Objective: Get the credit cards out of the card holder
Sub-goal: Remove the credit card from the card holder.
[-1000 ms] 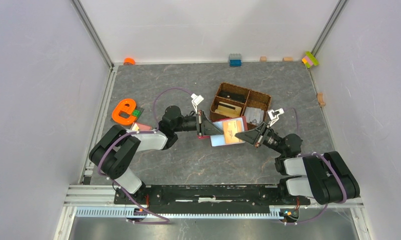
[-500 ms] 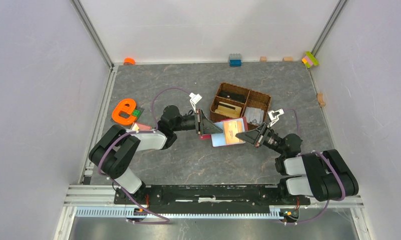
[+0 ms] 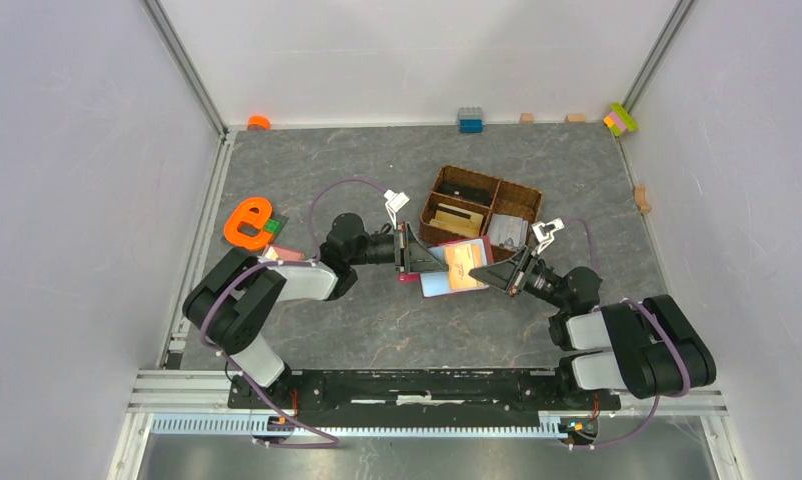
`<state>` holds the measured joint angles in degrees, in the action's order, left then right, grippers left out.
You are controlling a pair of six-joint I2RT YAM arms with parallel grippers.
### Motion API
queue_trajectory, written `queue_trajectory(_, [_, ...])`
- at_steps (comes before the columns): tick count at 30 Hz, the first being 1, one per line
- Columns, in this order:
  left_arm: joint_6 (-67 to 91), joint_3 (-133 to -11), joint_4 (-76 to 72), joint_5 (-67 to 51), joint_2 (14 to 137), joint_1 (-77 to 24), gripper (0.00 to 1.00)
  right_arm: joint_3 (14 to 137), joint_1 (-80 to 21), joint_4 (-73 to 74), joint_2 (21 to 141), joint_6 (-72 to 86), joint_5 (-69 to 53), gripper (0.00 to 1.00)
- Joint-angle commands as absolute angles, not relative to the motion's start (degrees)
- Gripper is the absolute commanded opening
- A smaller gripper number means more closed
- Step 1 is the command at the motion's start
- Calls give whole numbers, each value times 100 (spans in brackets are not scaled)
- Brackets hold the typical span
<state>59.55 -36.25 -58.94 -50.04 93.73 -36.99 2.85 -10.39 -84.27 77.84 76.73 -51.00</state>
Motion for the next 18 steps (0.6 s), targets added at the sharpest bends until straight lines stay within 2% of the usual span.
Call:
queue_trajectory(1, [6233, -3712, -6432, -5097, 9474, -3726, 17, 387, -1098, -10120, 7863, 7702, -5142, 10])
queue_trajectory(3, [6247, -3712, -6460, -5106, 9465, -3718, 8, 378, -1098, -10181, 7887, 7733, -5133, 16])
queue_trajectory(6, [6252, -3697, -6497, -5108, 9448, -3718, 4, 369, -1098, -10187, 7893, 7733, -5133, 25])
queue_trajectory(13, [6266, -3658, -6513, -5077, 9422, -3675, 2, 352, -1094, -10255, 7903, 7775, -5115, 25])
queue_trajectory(18, [6262, -3579, -6384, -4977, 9385, -3538, 2, 275, -997, -10379, 7875, 7854, -5072, 18])
